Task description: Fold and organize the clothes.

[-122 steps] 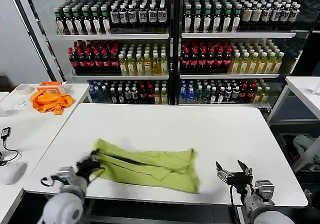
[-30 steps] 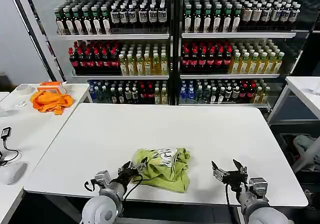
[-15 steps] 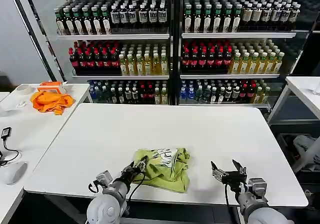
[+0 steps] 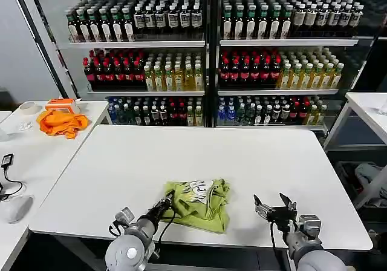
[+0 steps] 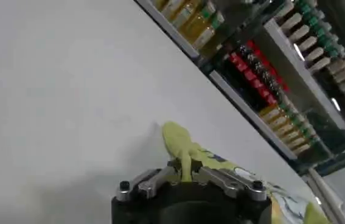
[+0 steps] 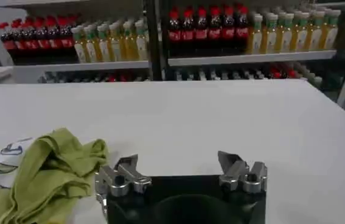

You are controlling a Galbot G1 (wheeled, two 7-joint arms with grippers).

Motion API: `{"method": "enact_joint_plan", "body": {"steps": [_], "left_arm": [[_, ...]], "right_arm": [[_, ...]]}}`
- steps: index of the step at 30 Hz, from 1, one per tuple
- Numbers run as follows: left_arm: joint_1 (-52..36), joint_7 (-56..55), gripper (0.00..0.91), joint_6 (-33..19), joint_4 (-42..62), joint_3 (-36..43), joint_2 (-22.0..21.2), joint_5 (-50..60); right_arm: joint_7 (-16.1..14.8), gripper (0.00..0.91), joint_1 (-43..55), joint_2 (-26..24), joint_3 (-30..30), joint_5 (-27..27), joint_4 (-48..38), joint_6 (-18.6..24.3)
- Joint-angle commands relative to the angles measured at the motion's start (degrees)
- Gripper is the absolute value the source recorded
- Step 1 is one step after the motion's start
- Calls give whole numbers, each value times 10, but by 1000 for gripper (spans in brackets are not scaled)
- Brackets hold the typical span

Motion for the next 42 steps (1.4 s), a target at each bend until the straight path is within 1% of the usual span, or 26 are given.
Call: {"method": "enact_joint_plan", "body": {"steps": [1,3,6,7,9,10,11,12,13,15,17,18,19,21,23,24,25,28,29,30,31,32,34,36,38,42], "left_arm": [[-1,-2,91,6,-47,-71,6,-85],[1,-4,91,9,-65,-103,27,-96],[6,-3,91,16,-89,-158,88,-117],[7,-3,91,22,-97,-192,129,-137],[8,-3,81,33,-102,-247,191,-165],[8,-2,91,39,-102,-276,237,-179],[8,-1,91,45,-101,-290,256,-182],[8,-1,81,57,-96,-327,290,-208],[8,0,81,67,-92,-343,328,-222],[9,9,81,88,-79,-378,389,-230],[9,16,71,99,-70,-389,424,-220],[12,24,50,99,-69,-386,435,-194],[14,32,40,99,-69,-382,457,-165],[19,46,30,100,-79,-351,466,-93],[23,55,30,99,-89,-313,461,-38],[27,67,30,98,-95,-281,450,46],[32,69,30,95,-99,-254,441,101],[35,69,30,71,-100,-178,413,218],[35,71,30,53,-96,-136,399,300],[35,72,30,50,-93,-103,387,351],[35,71,30,35,-90,-87,380,386],[34,72,30,25,-82,-40,365,447],[24,73,30,8,-69,2,344,524],[10,73,30,3,-67,38,332,551],[-8,73,30,6,-79,52,324,551],[-31,82,30,17,-119,77,323,533]], "right_arm": [[0,907,1,1,0,0,-1,0],[-1,907,2,1,0,2,-1,1],[-2,907,9,1,-1,6,-5,3],[-3,907,14,2,-2,8,-6,4],[-3,907,21,5,-4,10,-8,5],[-4,907,24,8,-6,10,-9,6],[-4,907,24,9,-8,10,-9,6],[-5,907,28,11,-11,10,-11,7],[-5,907,29,12,-14,10,-12,8],[-6,907,33,13,-18,10,-14,10],[-8,907,35,13,-20,10,-16,12],[-8,907,37,13,-20,10,-18,13],[-8,907,38,13,-20,11,-19,14],[-8,907,39,12,-19,13,-20,14],[-9,907,38,11,-18,13,-20,15],[-9,907,35,10,-17,13,-20,16],[-9,907,33,8,-16,12,-19,17],[-9,907,26,5,-10,11,-18,18],[-9,907,25,4,-8,11,-17,19],[-9,907,23,3,-6,10,-17,19],[-9,907,22,2,-5,10,-17,20],[-9,907,20,2,-3,9,-16,20],[-9,907,18,2,-2,8,-16,21],[-9,907,16,2,-1,6,-15,21],[-9,907,13,2,-1,5,-13,21],[-9,907,6,2,3,2,-9,21]]}}
